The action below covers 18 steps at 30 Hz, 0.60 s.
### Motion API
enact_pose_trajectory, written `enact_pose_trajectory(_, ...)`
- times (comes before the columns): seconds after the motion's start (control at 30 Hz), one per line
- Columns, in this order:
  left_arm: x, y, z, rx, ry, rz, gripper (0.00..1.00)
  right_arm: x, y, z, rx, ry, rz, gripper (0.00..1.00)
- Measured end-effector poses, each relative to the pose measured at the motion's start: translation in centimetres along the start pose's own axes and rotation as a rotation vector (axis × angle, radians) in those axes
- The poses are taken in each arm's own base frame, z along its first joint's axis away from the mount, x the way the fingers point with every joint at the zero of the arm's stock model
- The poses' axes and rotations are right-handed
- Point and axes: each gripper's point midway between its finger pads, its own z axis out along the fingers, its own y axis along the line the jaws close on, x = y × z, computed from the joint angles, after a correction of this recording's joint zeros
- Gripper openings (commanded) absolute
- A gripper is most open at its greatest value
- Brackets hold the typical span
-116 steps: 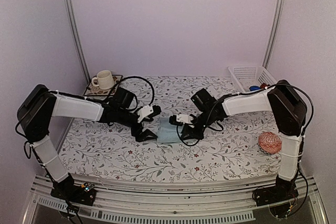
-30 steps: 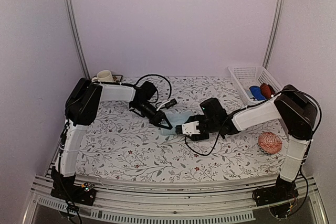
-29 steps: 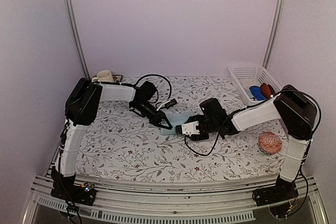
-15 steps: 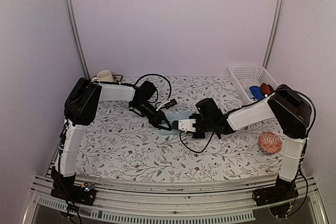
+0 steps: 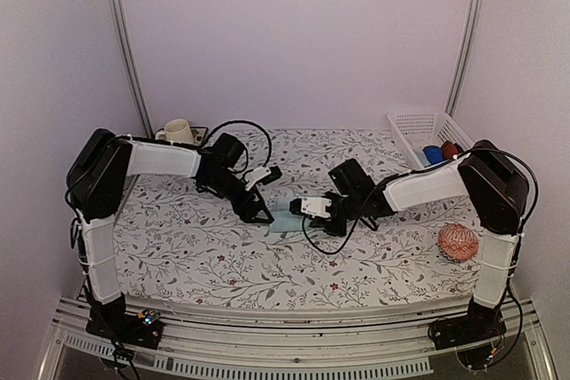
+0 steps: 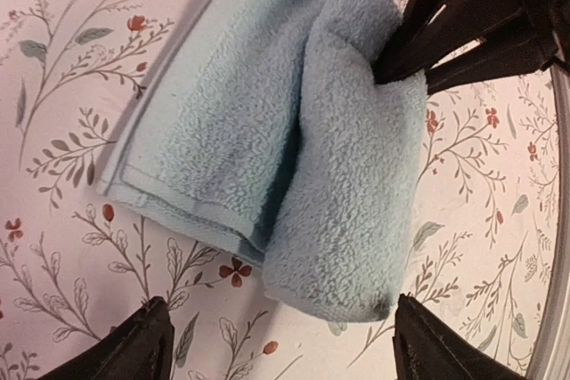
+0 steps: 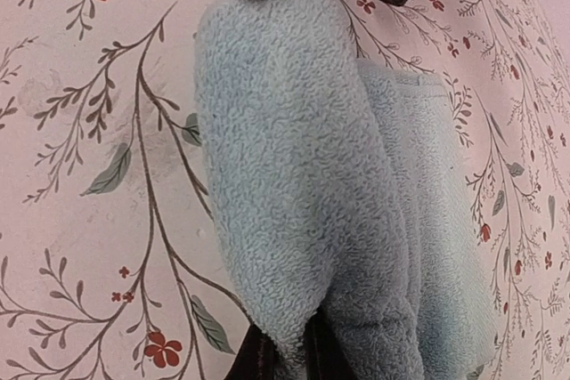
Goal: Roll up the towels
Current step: Roll the towel at the center of the board.
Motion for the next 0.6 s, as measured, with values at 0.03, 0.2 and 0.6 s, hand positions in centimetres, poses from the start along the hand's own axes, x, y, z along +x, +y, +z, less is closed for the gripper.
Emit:
enact_pose_trajectory(0.03, -0.1, 0.0, -0.4, -0.018, -0.010, 0.011, 0.88, -0.1, 0.2, -0.1, -0.022, -0.007, 0.017, 0.03)
enact_pose_trajectory(0.2, -1.2, -0.1, -2.0, -0.125, -0.072, 0.117, 0.89, -0.5, 0.9, -1.0, -0.149, -0.029, 0.137, 0.03)
enact_pose_trajectory(0.6, -2.0, -6.8, 0.3, -0.067, -0.139, 0.463, 0.85, -0.8, 0.2, 0.0, -0.333, -0.024, 0.384, 0.05)
